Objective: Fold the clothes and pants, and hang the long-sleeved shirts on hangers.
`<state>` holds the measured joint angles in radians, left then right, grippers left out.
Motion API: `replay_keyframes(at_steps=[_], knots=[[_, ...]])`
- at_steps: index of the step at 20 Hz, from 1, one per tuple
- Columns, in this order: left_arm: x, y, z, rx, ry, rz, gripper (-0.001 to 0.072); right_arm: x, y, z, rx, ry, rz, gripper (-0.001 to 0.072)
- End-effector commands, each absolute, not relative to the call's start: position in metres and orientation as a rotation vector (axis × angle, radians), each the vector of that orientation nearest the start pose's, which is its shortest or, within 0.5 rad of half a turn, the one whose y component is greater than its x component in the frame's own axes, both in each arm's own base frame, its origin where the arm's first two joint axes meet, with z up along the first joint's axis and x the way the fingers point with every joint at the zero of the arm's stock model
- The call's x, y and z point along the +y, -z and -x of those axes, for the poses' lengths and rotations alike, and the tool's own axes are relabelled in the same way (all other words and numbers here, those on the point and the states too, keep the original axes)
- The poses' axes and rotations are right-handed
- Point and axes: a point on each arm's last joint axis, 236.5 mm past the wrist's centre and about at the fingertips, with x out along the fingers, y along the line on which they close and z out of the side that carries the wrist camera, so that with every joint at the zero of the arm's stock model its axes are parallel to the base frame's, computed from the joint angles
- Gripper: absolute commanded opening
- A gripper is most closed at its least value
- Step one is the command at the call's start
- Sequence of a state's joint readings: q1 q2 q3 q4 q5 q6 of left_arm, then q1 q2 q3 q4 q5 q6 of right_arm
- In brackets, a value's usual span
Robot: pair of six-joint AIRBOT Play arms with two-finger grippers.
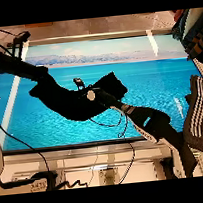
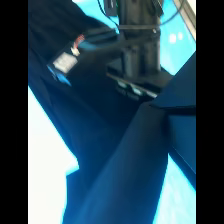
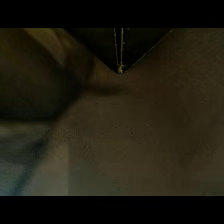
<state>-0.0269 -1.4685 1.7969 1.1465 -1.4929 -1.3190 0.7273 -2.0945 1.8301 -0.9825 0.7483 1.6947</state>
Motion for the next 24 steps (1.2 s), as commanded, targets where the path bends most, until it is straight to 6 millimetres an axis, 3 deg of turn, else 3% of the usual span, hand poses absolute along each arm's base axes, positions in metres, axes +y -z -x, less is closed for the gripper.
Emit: replay_keyframes(at_steps=[1,4,7,10,13,14,15,16,19,22,23,24], knots=[[-0.146,-0.137,-0.443,1.113,0.602,0.084,0.0009,0.422,0.09,-0.436,1.24,-0.552,-0.21,0.0014],[-0.213,-0.113,-0.45,1.109,0.721,0.111,0.0009,0.348,0.048,-0.482,1.151,-0.442,-0.118,0.0014],[-0.291,-0.091,-0.466,1.032,0.799,0.158,0.0009,0.234,0.001,-0.522,1.093,-0.237,-0.038,0.0015],[-0.364,-0.079,-0.48,0.909,0.834,0.229,0.0009,0.134,-0.047,-0.538,1.053,-0.079,-0.112,0.0015],[-0.413,-0.064,-0.502,0.742,0.792,0.227,0.0011,0.069,-0.077,-0.536,1.029,0.021,-0.182,0.0015],[-0.427,-0.053,-0.505,0.715,0.783,0.232,0.0073,0.053,-0.08,-0.532,1.036,0.047,-0.196,0.0015],[-0.437,-0.04,-0.5,0.728,0.79,0.226,0.0374,0.042,-0.079,-0.531,1.045,0.069,-0.206,0.0015],[-0.444,-0.031,-0.492,0.753,0.803,0.218,0.072,0.03,-0.078,-0.531,1.048,0.088,-0.216,0.0017],[-0.448,-0.033,-0.482,0.775,0.827,0.202,0.07,0.007,-0.08,-0.536,1.025,0.125,-0.238,0.0017],[-0.418,-0.049,-0.498,0.754,0.793,0.167,0.0689,-0.007,-0.078,-0.539,1.021,0.054,-0.09,0.0014],[-0.403,-0.051,-0.505,0.757,0.776,0.146,0.0648,-0.006,-0.072,-0.539,1.035,0.007,-0.027,0.0013],[-0.388,-0.05,-0.509,0.771,0.759,0.125,0.0452,0.0,-0.064,-0.537,1.055,-0.069,0.021,0.0013]])
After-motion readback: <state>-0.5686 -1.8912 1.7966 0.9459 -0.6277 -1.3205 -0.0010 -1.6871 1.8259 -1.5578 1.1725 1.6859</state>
